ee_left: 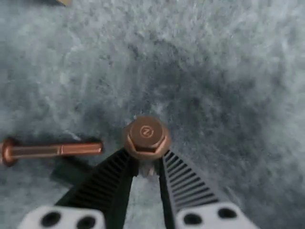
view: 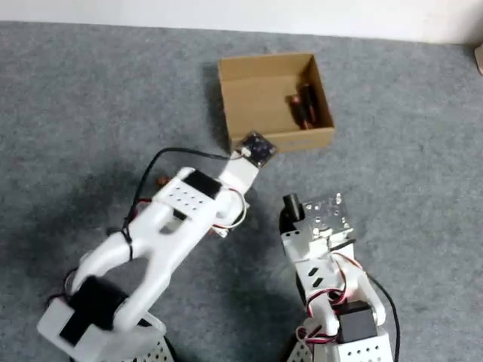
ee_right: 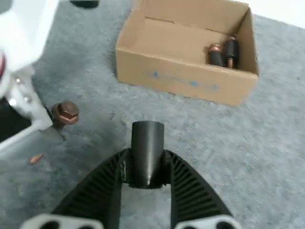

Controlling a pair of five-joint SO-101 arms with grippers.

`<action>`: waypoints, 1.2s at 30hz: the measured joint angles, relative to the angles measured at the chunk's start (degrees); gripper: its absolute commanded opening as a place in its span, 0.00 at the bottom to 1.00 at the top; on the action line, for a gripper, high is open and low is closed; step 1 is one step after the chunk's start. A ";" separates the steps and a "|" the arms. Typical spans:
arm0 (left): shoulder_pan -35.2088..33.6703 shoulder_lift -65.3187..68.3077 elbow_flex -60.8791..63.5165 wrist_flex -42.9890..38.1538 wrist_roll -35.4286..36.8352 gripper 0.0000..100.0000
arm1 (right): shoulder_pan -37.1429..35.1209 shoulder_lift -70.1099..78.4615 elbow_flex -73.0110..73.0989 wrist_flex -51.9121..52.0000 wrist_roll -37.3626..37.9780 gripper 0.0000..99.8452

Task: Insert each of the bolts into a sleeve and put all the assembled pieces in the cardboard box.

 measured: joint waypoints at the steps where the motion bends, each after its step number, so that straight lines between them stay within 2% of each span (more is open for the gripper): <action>1: 0.09 0.88 0.00 -0.88 0.00 0.00 | 0.44 0.00 0.00 0.00 0.00 0.00; 9: 0.26 10.46 -0.09 -9.23 -0.35 0.00 | 0.79 0.00 3.08 -2.73 0.00 0.00; 20: 0.18 9.14 -1.41 -8.62 -0.09 0.00 | 0.79 0.00 4.04 -5.01 0.00 0.00; 26: 1.93 -11.43 -7.30 1.41 -0.18 0.00 | 0.79 0.00 4.04 -5.01 0.00 0.00; 31: 1.93 -30.15 -7.03 1.85 -0.09 0.00 | 0.79 0.00 4.04 -7.56 0.00 0.00; 36: 3.08 -40.70 -0.35 1.93 -0.26 0.00 | -1.49 0.00 5.10 -14.95 0.00 0.00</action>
